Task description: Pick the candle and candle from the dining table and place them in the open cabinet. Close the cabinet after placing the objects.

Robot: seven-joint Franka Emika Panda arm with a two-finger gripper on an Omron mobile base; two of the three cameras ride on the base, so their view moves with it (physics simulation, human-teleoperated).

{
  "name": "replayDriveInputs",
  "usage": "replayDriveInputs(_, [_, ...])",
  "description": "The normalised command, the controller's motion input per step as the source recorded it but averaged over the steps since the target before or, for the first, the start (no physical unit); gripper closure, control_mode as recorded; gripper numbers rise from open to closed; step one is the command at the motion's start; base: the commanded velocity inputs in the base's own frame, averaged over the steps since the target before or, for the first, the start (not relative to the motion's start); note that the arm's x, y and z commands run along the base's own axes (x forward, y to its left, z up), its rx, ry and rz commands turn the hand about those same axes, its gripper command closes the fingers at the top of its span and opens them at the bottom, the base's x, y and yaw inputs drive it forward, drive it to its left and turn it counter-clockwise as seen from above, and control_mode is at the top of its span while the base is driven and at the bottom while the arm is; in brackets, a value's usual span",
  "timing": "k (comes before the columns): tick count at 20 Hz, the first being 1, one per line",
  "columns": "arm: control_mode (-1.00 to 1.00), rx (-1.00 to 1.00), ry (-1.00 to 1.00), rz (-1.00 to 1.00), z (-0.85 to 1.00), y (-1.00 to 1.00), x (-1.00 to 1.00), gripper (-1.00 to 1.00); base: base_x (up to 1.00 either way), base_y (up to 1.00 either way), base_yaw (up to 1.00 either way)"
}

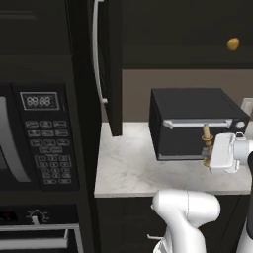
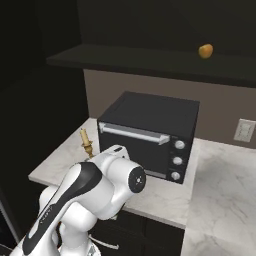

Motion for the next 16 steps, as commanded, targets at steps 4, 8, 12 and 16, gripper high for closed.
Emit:
replayDriveInputs(4, [1.0, 0.0, 0.0, 0.0, 0.0, 0.0, 0.0, 1.0, 0.2, -0.01, 0.07])
replayDriveInputs(8, [1.0, 0.0, 0.0, 0.0, 0.0, 0.0, 0.0, 1.0, 0.02, 0.0, 0.11])
replayDriveInputs(12, [-1.0, 0.0, 0.08, 0.08, 0.0, 0.0, 0.0, 1.0, 0.0, 0.0, 0.03])
replayDriveInputs(16, [-1.0, 0.0, 0.09, 0.1, 0.0, 0.0, 0.0, 1.0, 0.0, 0.0, 0.0])
